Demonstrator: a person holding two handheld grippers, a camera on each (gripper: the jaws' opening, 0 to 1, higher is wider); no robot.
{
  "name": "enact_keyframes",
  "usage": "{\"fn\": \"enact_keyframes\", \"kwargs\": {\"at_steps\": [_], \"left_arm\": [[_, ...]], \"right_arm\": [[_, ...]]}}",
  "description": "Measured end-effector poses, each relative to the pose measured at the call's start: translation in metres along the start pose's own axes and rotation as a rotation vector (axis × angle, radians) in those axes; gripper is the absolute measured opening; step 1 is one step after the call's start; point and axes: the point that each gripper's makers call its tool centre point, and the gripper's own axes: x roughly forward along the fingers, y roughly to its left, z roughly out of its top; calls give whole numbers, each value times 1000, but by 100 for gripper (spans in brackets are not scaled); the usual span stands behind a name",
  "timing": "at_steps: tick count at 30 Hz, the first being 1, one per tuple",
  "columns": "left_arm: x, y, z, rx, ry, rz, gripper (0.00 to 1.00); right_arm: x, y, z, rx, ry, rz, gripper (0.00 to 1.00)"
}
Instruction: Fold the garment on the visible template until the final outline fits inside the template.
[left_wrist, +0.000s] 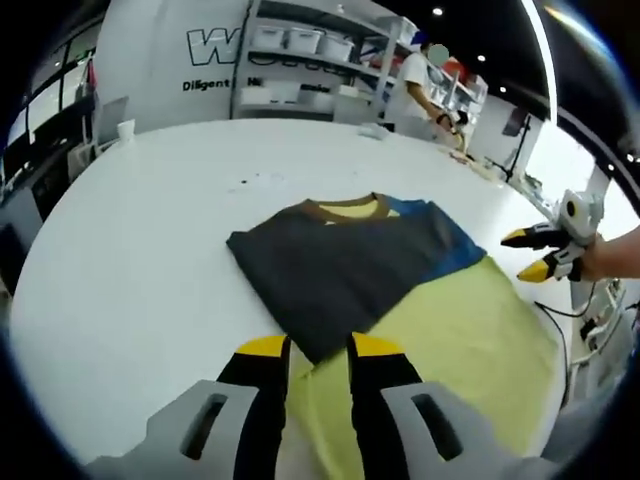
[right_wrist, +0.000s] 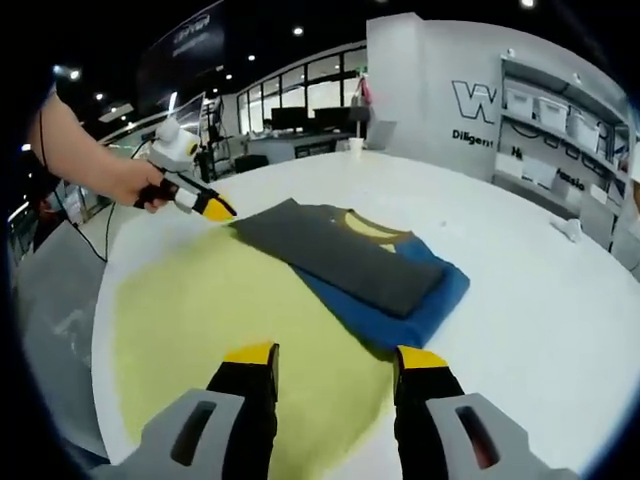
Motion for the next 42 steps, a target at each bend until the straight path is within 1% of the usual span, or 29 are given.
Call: {"fn": "enact_keyframes", "kwargs": {"at_steps": [3,7,9,11,13,17,21,26,32,33,34,35,37,39,41,42], "left_arm": [[2,0,0,-40,-7,-3,18],[6,6,-2,-76,-1,4,15],[7,9,-3,-104,-1,10,12],[7,11,-3,-115,-1,14,8],[9,14,-4,-125,1,18,6],[11,13,-4,-148,-2,10,7],[14,11,-7,-169,5,2,13],[17,11,-7,-181,6,1,11],[19,16,-9,-198,11,9,3],[18,17,-9,-223,4,11,3],[17,16,-8,-291,-7,5,3],[17,17,-8,-314,-10,-2,3],[15,19,-9,-326,-11,-24,3],[12,24,-10,-335,-13,-23,2],[9,28,-9,-375,-25,-39,1],[8,28,-8,-421,-32,-53,0]], "right_arm": [[7,-2,-1,-13,13,0,42],[15,-8,-1,-20,25,-7,41],[19,-14,1,-9,27,-17,40],[23,-18,3,-4,28,-22,40],[29,-22,6,19,24,-19,42],[38,-25,5,46,37,-3,43],[45,-25,2,59,55,10,47],[47,-25,-6,72,79,20,51],[47,-26,-12,77,85,24,52],[48,-27,-12,76,85,23,52],[48,-27,-13,73,91,21,51],[48,-27,-14,69,94,22,52],[48,-28,-15,65,91,20,50],[47,-29,-15,68,89,22,49],[47,-32,-16,45,96,14,46],[47,-33,-16,45,96,10,44]]}}
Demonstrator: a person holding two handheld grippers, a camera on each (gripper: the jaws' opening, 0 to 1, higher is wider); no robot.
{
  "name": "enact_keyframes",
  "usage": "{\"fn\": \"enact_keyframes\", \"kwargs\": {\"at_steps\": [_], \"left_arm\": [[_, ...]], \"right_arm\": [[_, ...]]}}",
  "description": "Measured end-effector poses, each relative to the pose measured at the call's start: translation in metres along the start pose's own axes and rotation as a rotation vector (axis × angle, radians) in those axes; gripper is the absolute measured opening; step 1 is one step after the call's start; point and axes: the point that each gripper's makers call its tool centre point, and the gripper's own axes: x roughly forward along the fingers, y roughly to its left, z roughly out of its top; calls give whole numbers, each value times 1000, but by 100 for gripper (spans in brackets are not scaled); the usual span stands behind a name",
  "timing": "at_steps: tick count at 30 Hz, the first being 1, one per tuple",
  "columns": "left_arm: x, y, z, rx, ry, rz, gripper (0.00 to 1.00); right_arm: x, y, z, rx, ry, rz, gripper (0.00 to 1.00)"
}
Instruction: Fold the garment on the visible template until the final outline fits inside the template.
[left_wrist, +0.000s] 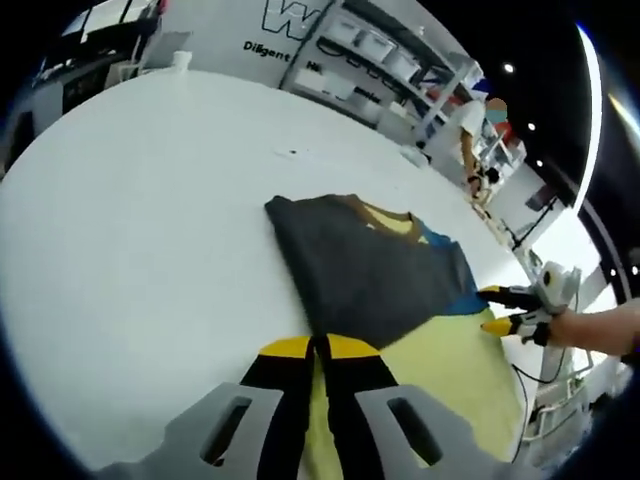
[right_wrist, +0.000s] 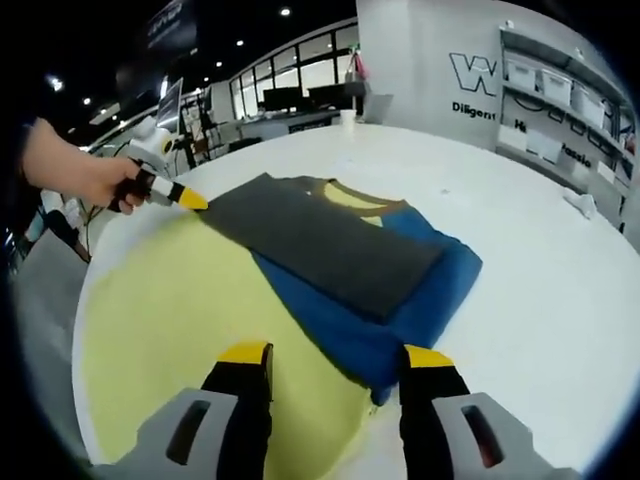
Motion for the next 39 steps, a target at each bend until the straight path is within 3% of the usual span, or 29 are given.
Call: {"fn": "enact_keyframes", "kwargs": {"at_steps": [1,2,4,7,8,9,11,15,17,22,27,32,35,39], "left_arm": [[-2,4,-1,-51,4,-13,0],[-4,11,-3,-89,11,15,0],[-11,23,1,-13,-11,42,0],[-18,23,3,-19,-9,41,0],[-18,21,4,7,-2,39,0],[-16,17,8,86,-14,35,0],[-14,10,13,106,-38,30,2],[-7,-4,16,292,-37,26,18],[-2,-12,16,359,-28,12,21],[11,-22,13,553,26,15,22],[19,-18,12,652,70,44,18],[26,-19,11,680,94,43,13],[25,-9,12,691,115,76,0],[24,-2,14,578,100,75,0]], "right_arm": [[0,-1,0,-1,1,-3,42],[0,-3,0,-5,2,-10,40],[0,-5,0,-5,2,-19,38],[0,-3,0,-5,6,-12,40],[1,-3,-1,-18,9,-13,40],[1,-3,0,-16,8,-15,40],[1,-3,0,-7,5,-17,40],[1,-2,0,-12,7,-14,42],[1,-1,0,-12,9,-14,42],[1,-2,0,-14,14,-13,41],[1,-3,-1,-18,20,-14,40],[1,-4,-1,-19,24,-16,39],[1,-4,-1,-25,27,-20,38],[0,-17,-2,-24,38,-80,24]]}}
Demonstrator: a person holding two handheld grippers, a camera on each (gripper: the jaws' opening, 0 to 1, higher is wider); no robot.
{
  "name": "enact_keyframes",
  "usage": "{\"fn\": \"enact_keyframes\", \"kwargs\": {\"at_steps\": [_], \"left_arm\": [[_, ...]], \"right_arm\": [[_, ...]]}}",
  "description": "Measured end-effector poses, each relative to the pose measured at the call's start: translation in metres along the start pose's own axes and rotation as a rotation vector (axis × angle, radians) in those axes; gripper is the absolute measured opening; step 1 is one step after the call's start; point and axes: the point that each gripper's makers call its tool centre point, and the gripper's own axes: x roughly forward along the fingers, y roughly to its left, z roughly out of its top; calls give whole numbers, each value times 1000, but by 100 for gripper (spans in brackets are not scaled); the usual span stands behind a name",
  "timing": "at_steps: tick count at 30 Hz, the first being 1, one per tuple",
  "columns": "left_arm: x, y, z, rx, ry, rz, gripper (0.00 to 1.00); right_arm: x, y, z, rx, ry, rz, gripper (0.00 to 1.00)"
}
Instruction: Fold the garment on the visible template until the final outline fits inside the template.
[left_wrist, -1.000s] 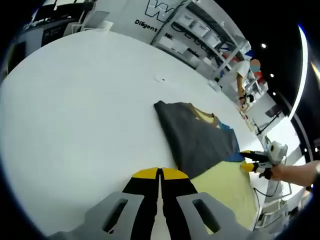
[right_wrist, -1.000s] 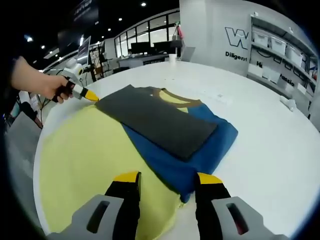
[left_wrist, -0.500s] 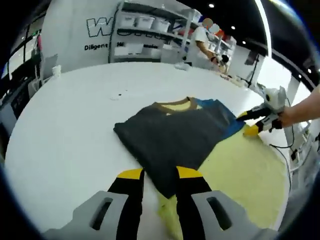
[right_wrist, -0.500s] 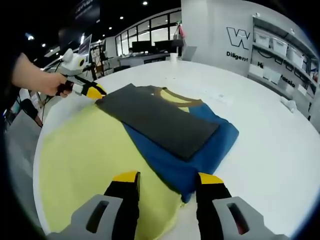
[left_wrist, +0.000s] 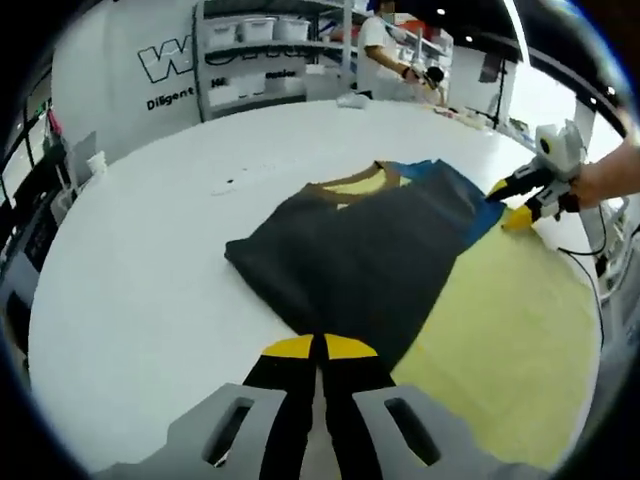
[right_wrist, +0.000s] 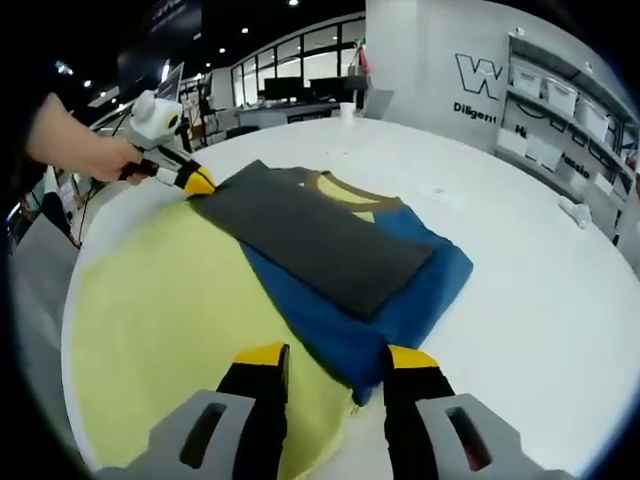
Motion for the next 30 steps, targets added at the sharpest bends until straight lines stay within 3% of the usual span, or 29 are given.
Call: {"fn": "enact_keyframes", "kwargs": {"at_steps": [7,9,13,19,21,30], "left_arm": [[-4,13,-5,-246,-44,-3,0],[-5,8,-7,-308,-55,-22,0],[-9,3,-8,-344,-59,-33,0],[-11,11,-10,-374,-64,-26,0],[-14,18,-12,-406,-61,12,0],[-32,6,-12,-374,-76,-24,8]], "right_arm": [[1,-2,-1,-11,-2,1,19],[1,-4,-1,-11,-1,-10,17],[1,-4,0,-10,-3,-11,16],[0,-4,0,-10,2,-8,18],[0,-1,0,-15,3,7,23],[-8,15,2,-57,-11,43,30]]}}
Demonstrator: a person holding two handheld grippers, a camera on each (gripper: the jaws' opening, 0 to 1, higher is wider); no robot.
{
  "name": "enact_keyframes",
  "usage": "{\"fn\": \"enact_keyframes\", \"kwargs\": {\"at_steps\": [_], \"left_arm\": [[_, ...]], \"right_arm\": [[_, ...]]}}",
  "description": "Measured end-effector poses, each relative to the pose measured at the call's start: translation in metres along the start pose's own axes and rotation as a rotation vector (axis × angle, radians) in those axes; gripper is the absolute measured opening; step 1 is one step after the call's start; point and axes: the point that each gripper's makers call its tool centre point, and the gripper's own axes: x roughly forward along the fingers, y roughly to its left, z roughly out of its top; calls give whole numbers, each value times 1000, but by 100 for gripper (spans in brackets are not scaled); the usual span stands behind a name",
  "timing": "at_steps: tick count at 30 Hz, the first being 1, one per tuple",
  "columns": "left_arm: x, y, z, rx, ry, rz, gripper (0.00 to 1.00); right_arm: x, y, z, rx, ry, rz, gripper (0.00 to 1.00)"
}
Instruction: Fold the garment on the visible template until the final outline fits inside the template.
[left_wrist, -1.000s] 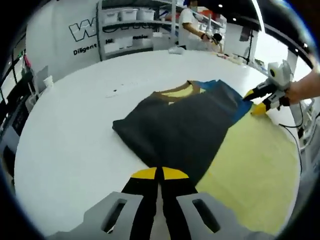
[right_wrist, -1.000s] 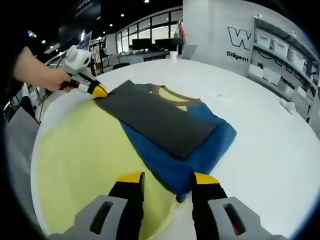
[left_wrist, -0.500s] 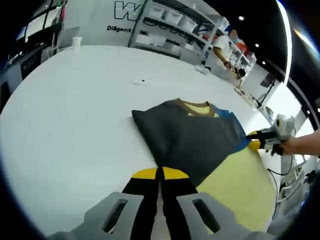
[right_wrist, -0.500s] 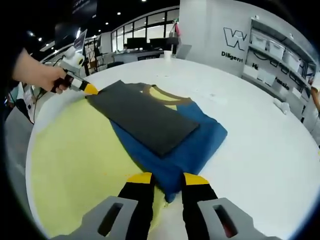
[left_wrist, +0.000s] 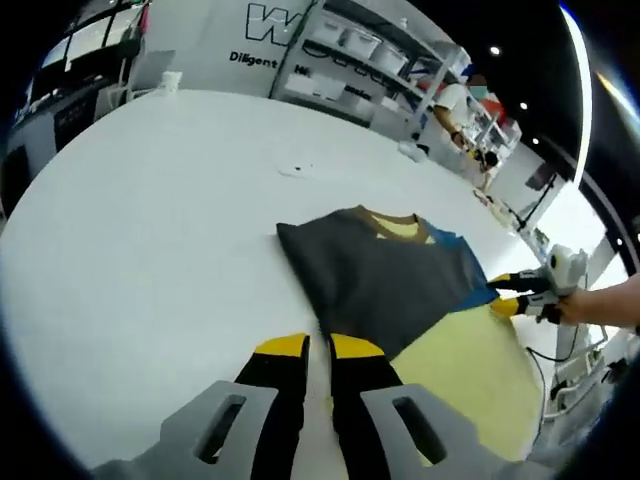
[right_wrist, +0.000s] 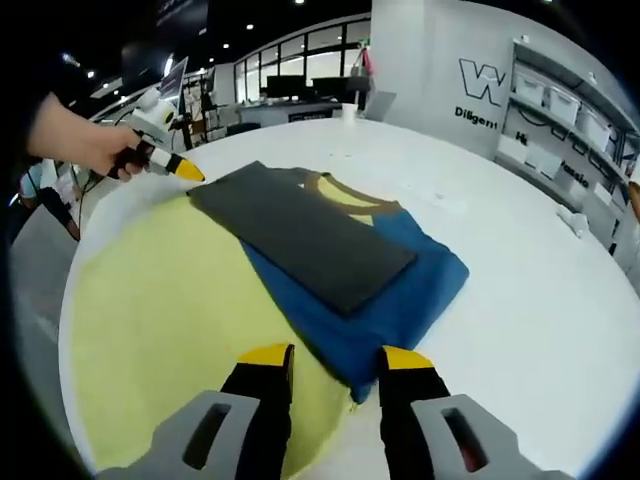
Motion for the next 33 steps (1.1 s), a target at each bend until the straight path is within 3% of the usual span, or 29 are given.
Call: {"fn": "enact_keyframes", "kwargs": {"at_steps": [7,14,25,30,33], "left_arm": [[-19,-23,-18,66,31,-31,8],[-39,-28,-49,104,77,-37,11],[-75,-50,-90,149,129,-66,16],[-90,-61,-122,173,200,-84,19],[-99,-65,-137,274,234,-95,19]], "right_arm": [[-10,5,-12,2,27,11,32],[-29,12,-21,9,37,18,30],[-63,46,-42,25,14,49,30],[-86,70,-58,8,6,98,31],[-102,83,-70,-24,10,122,29]]}}
